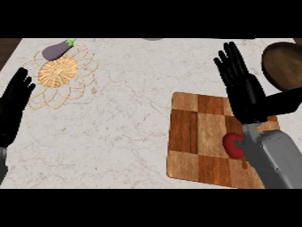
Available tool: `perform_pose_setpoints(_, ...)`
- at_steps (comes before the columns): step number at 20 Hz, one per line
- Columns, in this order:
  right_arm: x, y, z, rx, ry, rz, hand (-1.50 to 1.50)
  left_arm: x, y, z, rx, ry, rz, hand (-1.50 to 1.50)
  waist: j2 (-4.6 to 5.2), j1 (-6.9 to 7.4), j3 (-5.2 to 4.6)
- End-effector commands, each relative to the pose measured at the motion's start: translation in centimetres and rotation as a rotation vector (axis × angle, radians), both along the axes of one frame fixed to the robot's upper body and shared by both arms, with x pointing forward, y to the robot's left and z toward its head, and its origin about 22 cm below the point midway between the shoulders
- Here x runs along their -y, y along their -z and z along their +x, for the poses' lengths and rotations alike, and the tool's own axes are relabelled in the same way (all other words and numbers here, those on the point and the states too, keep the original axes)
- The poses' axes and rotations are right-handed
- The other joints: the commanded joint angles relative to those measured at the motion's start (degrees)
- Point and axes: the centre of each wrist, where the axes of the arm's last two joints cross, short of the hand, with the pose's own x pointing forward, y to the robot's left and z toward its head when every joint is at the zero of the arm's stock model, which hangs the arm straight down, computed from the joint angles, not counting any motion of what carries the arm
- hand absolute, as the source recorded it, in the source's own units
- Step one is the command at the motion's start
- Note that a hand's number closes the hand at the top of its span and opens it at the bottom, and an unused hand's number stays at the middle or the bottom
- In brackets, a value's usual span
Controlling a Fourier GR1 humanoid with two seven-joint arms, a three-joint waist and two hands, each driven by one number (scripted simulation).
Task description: Pick the tomato from the cutting board and place it in the pan
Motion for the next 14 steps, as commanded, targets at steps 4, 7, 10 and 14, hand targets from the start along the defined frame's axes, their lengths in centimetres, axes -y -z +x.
perform_pose_setpoints(4,-1.1,1.2,-0.7,0.012,-0.664,-0.179,1.5,1.6,-1.4,0.8,0.095,0.059,-0.012,0.0,1.39,1.44,0.29)
perform_pose_setpoints(7,0.3,3.1,-2.1,-0.032,-0.95,-0.36,1.5,3.3,-0.3,1.0,0.076,0.09,-0.054,0.0,2.28,0.42,0.34)
perform_pose_setpoints(10,8.5,0.8,-0.8,0.253,-0.766,-0.375,-1.5,2.6,0.6,0.8,0.073,0.04,-0.066,0.0,1.25,-2.52,0.45)
perform_pose_setpoints(14,15.7,-2.8,0.7,0.424,-0.642,-0.471,-1.5,3.4,1.1,0.9,0.075,0.051,-0.072,0.0,1.51,-1.76,0.49)
